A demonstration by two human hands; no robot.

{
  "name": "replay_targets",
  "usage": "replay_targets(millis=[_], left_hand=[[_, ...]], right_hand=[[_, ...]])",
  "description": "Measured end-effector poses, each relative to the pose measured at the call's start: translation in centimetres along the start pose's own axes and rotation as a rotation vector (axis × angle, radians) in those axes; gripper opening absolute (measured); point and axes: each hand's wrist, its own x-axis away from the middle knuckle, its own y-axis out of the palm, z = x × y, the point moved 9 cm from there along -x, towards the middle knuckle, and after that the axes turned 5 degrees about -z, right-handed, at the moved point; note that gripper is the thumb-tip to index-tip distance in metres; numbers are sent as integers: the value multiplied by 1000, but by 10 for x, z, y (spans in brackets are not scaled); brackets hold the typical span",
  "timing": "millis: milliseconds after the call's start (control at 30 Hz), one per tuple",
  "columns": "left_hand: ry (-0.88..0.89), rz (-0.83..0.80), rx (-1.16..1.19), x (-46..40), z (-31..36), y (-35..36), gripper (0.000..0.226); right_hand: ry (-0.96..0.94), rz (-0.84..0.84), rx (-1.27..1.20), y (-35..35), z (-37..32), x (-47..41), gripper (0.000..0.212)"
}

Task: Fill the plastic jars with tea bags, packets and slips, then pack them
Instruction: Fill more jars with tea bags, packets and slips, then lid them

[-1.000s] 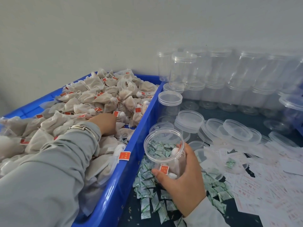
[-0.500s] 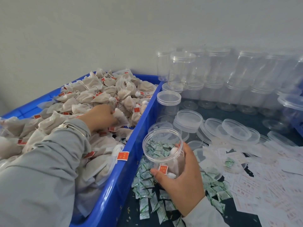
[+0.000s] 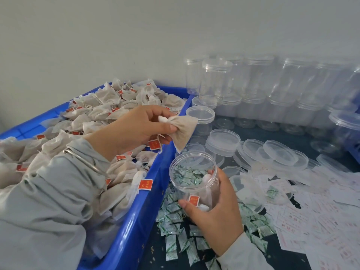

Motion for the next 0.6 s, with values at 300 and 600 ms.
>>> replay_targets(millis=[300,600], left_hand=[[10,-181,-65,7,6,39,20],[-62,-255,-217,10,0,56,19]], right_hand=[[-9,10,-7,0,-1,0,105],[13,-5,-73,1,0,-1,108]])
